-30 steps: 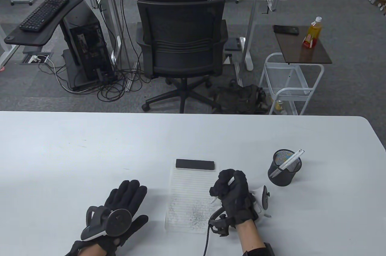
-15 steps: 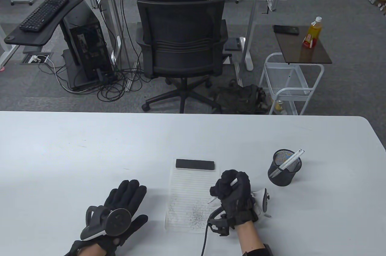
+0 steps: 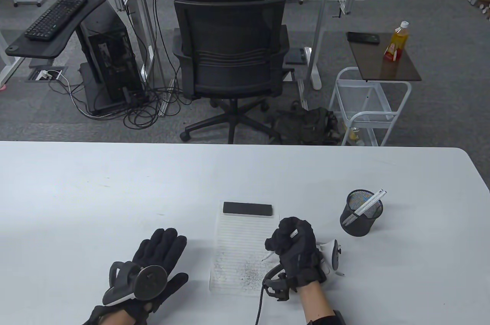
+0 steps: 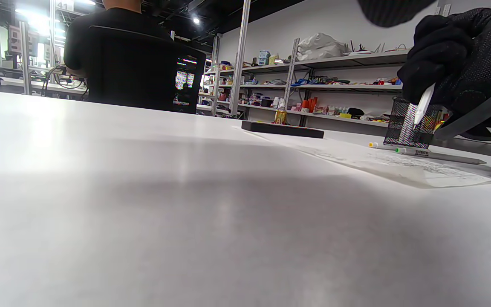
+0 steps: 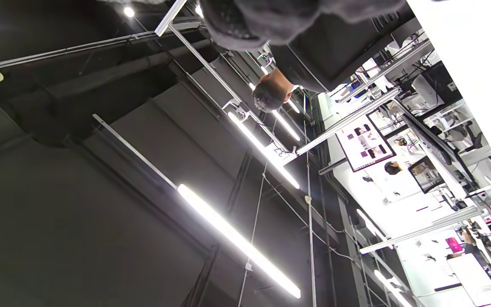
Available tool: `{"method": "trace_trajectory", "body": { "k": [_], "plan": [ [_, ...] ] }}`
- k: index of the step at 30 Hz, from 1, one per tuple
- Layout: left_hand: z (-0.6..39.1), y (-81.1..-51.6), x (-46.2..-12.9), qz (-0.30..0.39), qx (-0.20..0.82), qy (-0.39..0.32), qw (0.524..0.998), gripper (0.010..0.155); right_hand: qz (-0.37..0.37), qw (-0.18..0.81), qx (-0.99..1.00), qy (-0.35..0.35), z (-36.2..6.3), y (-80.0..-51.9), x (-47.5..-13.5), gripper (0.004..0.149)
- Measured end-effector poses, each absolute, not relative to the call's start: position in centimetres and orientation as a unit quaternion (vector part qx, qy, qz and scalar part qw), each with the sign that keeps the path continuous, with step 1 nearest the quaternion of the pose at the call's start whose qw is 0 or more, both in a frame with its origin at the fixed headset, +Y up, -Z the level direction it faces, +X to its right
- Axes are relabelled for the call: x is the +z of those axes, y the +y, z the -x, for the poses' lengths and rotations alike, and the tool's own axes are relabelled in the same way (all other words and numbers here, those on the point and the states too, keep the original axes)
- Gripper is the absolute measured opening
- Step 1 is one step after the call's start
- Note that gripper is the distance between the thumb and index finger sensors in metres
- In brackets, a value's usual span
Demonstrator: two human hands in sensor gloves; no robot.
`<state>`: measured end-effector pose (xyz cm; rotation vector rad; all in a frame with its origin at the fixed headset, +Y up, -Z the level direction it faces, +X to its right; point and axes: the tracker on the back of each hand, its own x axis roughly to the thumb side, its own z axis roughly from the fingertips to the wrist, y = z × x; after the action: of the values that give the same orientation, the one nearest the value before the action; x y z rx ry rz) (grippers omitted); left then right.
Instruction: Press to extend mechanical pencil leads
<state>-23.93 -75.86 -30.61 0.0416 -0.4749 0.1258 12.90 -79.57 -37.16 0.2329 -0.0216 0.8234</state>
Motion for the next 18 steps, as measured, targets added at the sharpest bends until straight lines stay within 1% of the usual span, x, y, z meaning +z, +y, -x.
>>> {"method": "trace_trajectory", "body": {
  "k": [4,6,15,18],
  "plan": [
    [23.9,-75.9,-30.6,-0.017,0.064,-0.235,0.970,0.086,-0.107,0.905,0.411,-0.013,-13.0,-79.7,-37.1,0.061],
    [23.9,-75.9,-30.6,-0.017,0.065,-0.235,0.970,0.086,-0.104,0.902,0.418,-0.011,-13.0,-79.8,-37.0,0.062],
    [23.9,-75.9,-30.6,-0.018,0.063,-0.236,0.969,0.086,-0.104,0.884,0.456,0.013,-12.6,-80.5,-37.0,0.058],
    [23.9,-75.9,-30.6,-0.018,0.063,-0.237,0.969,0.086,-0.103,0.880,0.463,0.008,-12.5,-80.6,-37.0,0.054]
  ]
}}
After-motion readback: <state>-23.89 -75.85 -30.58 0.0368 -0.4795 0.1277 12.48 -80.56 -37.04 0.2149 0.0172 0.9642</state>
